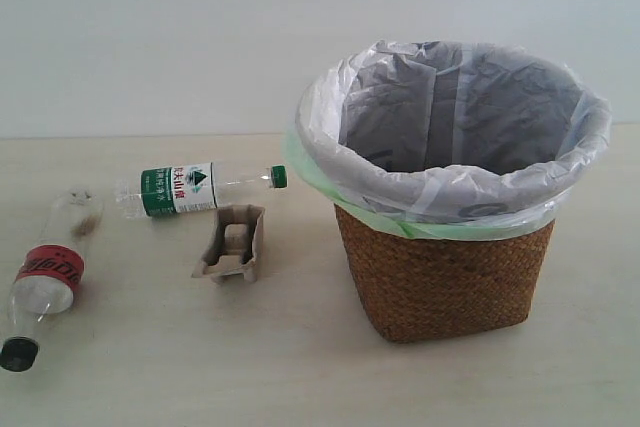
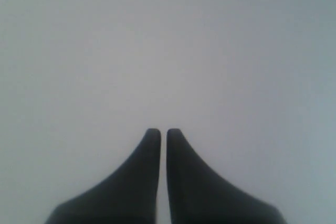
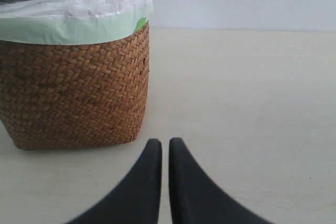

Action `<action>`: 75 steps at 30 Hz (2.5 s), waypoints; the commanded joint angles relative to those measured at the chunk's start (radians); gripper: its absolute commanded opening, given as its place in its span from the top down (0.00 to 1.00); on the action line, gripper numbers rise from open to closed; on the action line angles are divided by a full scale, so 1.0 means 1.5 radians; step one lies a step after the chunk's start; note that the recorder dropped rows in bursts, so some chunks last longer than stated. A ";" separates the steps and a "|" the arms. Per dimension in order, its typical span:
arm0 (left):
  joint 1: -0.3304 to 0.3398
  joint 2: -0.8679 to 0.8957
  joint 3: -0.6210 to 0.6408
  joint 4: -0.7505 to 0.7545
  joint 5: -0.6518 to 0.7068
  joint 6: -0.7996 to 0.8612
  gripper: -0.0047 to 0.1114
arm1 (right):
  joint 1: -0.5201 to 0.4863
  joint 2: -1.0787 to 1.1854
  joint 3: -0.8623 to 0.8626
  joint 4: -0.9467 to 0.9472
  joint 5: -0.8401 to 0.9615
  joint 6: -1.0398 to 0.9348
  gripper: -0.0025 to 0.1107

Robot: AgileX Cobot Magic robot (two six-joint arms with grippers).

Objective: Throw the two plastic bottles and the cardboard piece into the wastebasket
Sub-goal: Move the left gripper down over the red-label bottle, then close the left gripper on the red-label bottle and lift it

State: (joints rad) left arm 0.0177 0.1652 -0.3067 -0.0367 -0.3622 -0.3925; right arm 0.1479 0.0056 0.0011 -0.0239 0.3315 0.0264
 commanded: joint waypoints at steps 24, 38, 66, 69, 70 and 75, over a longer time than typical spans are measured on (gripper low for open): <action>0.001 0.754 -0.465 0.013 0.527 0.208 0.04 | 0.001 -0.004 -0.001 -0.005 -0.005 -0.002 0.96; -0.001 0.975 -0.465 -0.012 0.472 0.203 0.04 | 0.001 -0.004 -0.001 -0.005 -0.005 -0.002 0.96; -0.002 1.190 -0.465 -0.023 0.369 0.262 0.81 | 0.001 -0.004 -0.001 -0.005 -0.005 -0.002 0.96; -0.002 1.190 -0.465 -0.023 0.378 0.262 0.91 | 0.001 -0.004 -0.001 -0.005 -0.005 -0.002 0.96; -0.002 1.187 -0.465 -0.023 0.382 0.262 0.91 | 0.001 -0.004 -0.001 -0.005 -0.005 -0.002 0.96; -0.001 1.125 -0.479 -0.016 0.409 0.262 0.93 | 0.001 -0.004 -0.001 -0.005 -0.005 -0.002 0.96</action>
State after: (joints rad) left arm 0.0177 1.9170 -1.0013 -0.0638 0.2302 0.0000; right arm 0.1479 0.0056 0.0011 -0.0239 0.3315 0.0264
